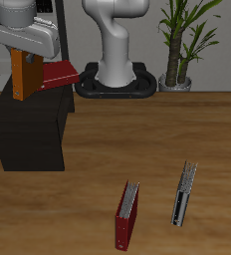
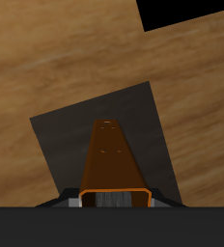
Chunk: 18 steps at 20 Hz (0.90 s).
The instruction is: Place the left red book flat on top of the shelf and place the orange book upright on top of the shelf
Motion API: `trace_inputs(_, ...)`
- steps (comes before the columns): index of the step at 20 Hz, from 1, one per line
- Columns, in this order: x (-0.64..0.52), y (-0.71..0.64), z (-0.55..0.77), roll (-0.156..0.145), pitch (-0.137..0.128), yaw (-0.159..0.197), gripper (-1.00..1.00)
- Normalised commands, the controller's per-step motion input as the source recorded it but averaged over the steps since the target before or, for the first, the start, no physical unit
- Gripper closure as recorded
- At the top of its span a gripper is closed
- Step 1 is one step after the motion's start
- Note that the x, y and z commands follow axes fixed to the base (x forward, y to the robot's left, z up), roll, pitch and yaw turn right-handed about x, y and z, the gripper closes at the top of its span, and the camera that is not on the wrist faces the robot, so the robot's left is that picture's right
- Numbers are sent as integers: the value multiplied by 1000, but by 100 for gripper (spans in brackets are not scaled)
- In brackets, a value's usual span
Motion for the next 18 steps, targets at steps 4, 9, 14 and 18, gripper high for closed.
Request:
trace_inputs(4, 84, 77, -197, 32, 34, 9, 100)
trace_inputs(9, 52, -8, -232, -11, 46, 5, -100)
trace_inputs(14, -14, -39, -174, 3, 28, -29, -100)
trace_inputs(18, -43, 36, -22, 1, 3, -2, -100)
